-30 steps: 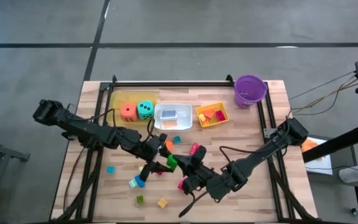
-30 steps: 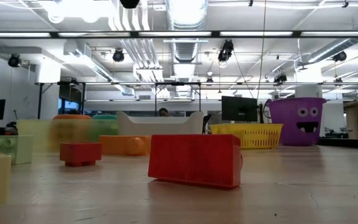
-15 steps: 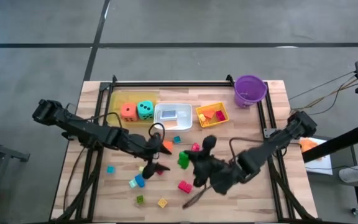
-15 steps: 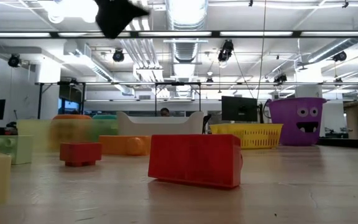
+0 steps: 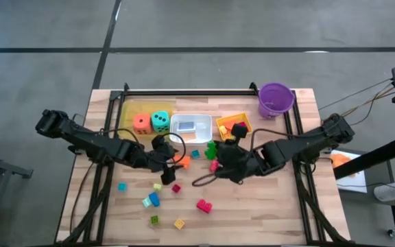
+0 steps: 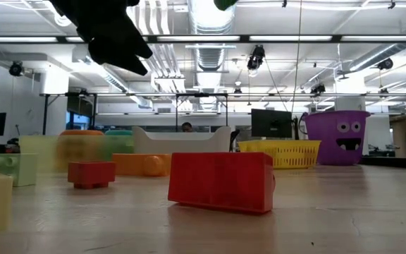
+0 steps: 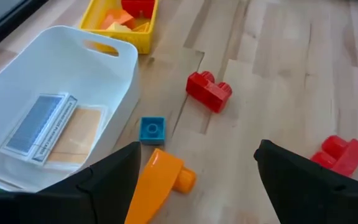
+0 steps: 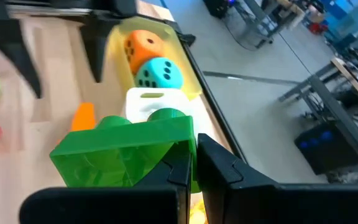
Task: Pick & Place Toys
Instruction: Put the green game piece into the yellow bin
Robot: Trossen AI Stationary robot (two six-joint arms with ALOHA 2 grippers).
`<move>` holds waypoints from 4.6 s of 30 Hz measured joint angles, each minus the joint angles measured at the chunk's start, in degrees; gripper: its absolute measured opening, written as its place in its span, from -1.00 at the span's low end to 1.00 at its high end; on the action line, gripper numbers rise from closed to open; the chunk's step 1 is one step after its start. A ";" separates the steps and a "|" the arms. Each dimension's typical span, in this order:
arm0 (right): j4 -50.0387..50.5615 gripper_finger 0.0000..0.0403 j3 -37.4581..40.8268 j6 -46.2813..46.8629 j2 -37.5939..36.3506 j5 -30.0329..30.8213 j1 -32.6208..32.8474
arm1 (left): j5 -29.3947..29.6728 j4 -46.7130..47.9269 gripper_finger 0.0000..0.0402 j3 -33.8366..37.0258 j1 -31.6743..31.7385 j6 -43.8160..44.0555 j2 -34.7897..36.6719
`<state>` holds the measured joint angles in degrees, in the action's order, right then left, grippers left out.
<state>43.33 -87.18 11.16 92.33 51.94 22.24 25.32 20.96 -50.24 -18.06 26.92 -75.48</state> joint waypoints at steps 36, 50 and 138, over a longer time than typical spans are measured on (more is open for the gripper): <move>0.20 -0.95 8.99 -5.33 -0.72 -17.30 -16.78 | -0.04 -0.06 0.55 0.00 0.04 0.00 0.00; -2.36 -0.95 13.51 -10.62 -0.94 -27.61 -26.77 | -0.04 -0.05 0.56 0.00 0.04 0.00 0.00; -9.11 -0.19 27.59 4.65 -0.72 -45.85 -44.90 | -0.07 -0.27 0.56 0.00 0.04 0.02 -0.01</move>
<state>34.22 -59.58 15.81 91.61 6.09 -22.65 25.26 20.69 -50.24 -18.03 26.94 -75.49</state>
